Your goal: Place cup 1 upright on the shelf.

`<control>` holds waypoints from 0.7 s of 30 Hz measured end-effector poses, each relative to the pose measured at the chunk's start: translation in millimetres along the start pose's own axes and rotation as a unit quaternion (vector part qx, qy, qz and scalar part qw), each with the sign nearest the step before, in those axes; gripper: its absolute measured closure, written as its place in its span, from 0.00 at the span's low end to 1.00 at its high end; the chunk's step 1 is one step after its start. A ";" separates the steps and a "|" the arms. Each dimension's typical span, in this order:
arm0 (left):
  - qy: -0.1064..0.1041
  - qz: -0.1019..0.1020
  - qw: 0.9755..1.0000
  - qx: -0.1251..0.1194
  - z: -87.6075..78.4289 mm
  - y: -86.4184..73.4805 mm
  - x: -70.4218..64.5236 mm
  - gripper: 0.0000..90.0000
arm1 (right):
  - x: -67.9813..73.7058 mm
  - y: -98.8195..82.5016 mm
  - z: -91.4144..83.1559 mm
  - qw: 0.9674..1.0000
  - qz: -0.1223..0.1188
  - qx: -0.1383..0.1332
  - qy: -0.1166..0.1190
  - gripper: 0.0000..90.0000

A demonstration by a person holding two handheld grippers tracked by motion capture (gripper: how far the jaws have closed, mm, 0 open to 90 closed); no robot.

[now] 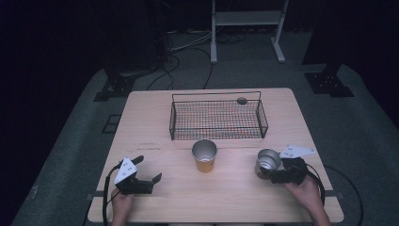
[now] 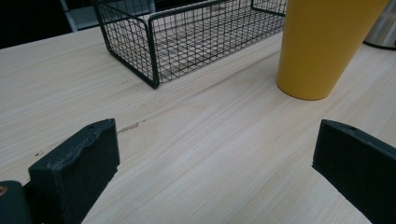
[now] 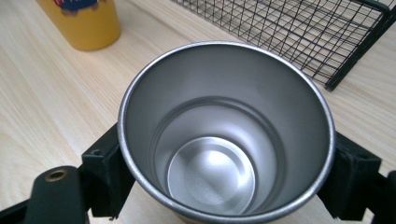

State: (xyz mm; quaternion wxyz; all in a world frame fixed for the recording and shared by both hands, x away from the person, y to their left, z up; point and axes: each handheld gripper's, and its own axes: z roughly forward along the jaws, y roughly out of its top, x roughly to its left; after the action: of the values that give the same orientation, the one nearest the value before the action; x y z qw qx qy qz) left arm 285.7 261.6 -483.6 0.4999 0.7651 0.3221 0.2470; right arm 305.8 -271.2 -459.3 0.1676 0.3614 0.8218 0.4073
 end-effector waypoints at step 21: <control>-0.001 -0.001 1.000 -0.001 -0.3 -0.2 0.2 0.00 | -3.3 37.5 -14.5 0.999 -0.007 -0.003 0.032 0.20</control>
State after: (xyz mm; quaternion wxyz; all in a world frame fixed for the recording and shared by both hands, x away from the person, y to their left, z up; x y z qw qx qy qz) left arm 285.5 261.9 -483.7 0.5011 0.7645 0.3221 0.2465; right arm 316.9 -266.2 -420.8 0.1448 0.3421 0.8281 0.4198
